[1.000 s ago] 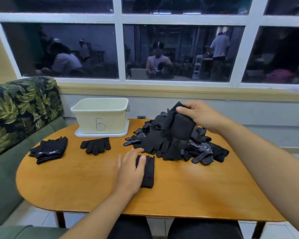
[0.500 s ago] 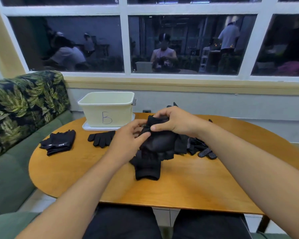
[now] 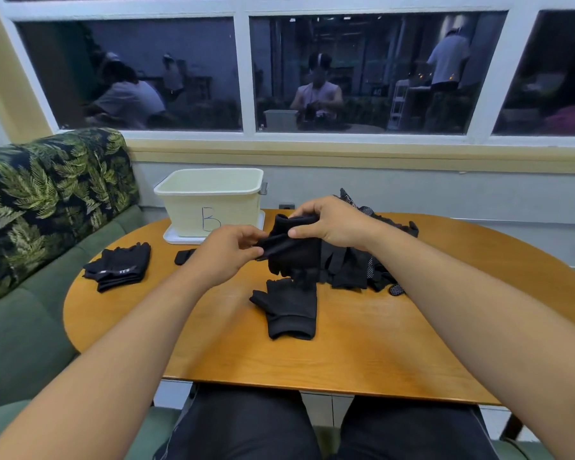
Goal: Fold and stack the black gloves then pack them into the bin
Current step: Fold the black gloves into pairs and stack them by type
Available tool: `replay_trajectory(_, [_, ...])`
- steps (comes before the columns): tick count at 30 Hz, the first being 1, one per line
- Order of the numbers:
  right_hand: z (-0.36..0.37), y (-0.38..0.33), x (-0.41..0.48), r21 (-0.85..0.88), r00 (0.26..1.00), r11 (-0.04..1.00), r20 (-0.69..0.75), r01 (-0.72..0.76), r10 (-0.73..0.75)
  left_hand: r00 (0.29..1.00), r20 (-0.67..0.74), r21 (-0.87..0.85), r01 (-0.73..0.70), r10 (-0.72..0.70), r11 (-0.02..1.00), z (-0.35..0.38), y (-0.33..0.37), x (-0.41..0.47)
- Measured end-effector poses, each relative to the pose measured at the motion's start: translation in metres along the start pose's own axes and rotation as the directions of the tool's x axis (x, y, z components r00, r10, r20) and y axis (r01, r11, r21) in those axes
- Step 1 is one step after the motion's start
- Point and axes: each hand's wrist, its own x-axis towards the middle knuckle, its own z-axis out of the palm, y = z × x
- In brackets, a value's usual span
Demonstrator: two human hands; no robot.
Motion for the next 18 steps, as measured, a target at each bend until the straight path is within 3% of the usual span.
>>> replay_trajectory(7, [0.007, 0.004, 0.013, -0.054, 0.990, 0.998, -0.134, 0.024, -0.031, 0.984, -0.161, 0.026, 0.078, -0.073, 0.997, 0.014, -0.005, 0.008])
replay_trajectory(12, [0.035, 0.021, -0.012, -0.184, 0.984, 0.981, -0.154, 0.064, -0.093, 0.982, -0.145, 0.034, 0.123, -0.117, 0.992, 0.043, -0.016, -0.014])
replay_trajectory(18, [0.073, 0.037, -0.058, -0.145, 0.994, 0.989, -0.100, 0.025, -0.040, 0.981, -0.159, 0.020, 0.118, -0.113, 0.993, 0.074, -0.031, -0.051])
